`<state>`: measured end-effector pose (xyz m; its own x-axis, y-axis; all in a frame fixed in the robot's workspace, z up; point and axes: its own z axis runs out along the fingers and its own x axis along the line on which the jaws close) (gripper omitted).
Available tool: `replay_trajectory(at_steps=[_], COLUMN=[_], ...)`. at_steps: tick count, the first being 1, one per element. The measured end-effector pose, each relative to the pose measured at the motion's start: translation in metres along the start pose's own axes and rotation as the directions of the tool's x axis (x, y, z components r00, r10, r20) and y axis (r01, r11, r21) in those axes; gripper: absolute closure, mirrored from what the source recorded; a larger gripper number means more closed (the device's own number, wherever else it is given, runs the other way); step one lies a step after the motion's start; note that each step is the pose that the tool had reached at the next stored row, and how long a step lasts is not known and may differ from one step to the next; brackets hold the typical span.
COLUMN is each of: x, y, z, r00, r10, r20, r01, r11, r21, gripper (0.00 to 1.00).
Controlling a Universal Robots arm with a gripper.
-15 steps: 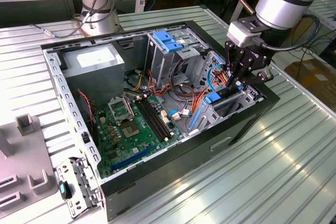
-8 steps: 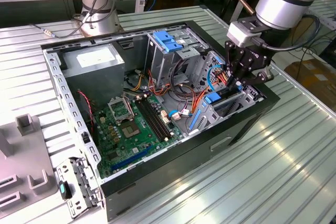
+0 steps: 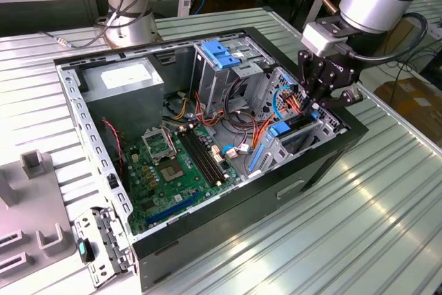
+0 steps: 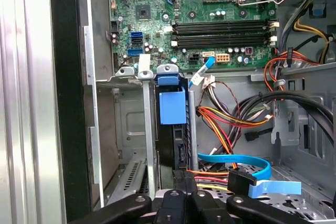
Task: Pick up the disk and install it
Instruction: 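Insert the first disk wire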
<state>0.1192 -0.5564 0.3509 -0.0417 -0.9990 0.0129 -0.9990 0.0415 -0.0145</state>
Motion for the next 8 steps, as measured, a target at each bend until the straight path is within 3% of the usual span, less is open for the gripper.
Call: replay_trajectory(at_steps=[1,8], x=[0.0,0.0], y=[0.0,0.0], z=[0.0,0.0], r00=[1.0,1.0], r10=[-0.001,-0.005], r20=[0.0,0.0001], r01=[0.001,0.005], r11=[1.0,1.0], r21=[0.0,0.0001], gripper=[0.89,0.89])
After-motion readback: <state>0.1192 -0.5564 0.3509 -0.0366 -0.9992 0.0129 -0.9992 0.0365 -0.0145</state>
